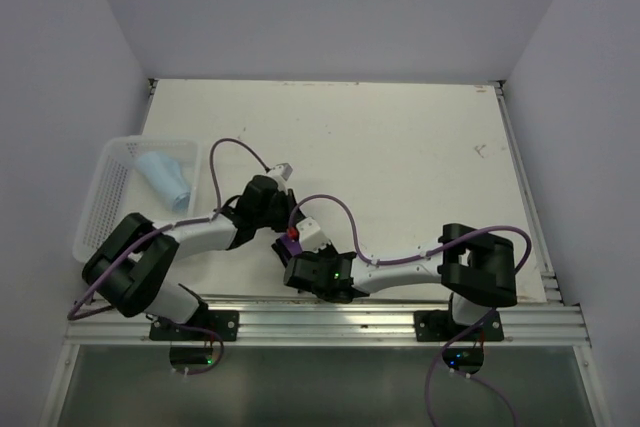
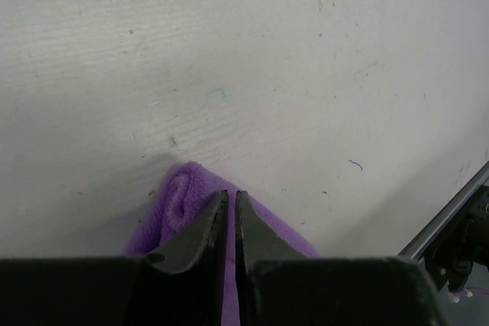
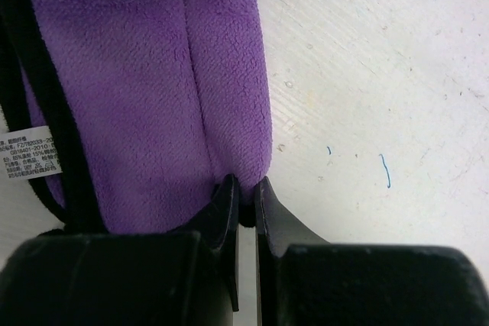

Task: Roll the towels
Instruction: Roll the towel

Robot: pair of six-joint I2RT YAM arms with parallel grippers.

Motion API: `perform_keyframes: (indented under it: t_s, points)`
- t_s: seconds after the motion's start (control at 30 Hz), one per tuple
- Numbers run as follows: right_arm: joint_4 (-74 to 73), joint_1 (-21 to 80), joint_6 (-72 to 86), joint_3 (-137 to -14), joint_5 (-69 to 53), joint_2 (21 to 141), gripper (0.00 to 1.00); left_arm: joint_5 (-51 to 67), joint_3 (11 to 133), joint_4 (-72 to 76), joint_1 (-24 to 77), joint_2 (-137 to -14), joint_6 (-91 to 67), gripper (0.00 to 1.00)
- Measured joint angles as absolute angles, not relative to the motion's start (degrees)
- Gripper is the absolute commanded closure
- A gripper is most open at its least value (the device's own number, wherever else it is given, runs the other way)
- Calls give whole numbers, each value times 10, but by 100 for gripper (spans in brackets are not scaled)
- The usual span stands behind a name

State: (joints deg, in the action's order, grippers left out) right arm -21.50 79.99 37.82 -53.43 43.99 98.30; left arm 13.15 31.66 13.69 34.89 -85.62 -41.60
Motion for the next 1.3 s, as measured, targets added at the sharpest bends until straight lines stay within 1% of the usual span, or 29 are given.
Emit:
perform_keyframes:
  t_s: [0.07,0.23,0.4,0.53,0.77,0.9,1.3]
  points:
    - [-217,800,383,-534,440,983,100,112,317,113,343,-825,-409,82]
    - [-222,800,394,-535,440,983,100,66,317,51,330,-750,-408,80]
    - [-227,796,402,-536,439,983,100,53,305,15,328,-668,-415,88]
    - [-229,787,413,-537,431,983,100,67,250,17,328,-623,-438,100]
    - [-234,768,435,-541,413,982,100,82,156,15,333,-604,-485,100]
    - [-238,764,448,-543,408,981,100,81,153,23,335,-603,-489,100]
    - [-245,764,449,-545,408,981,100,53,159,56,336,-652,-490,100]
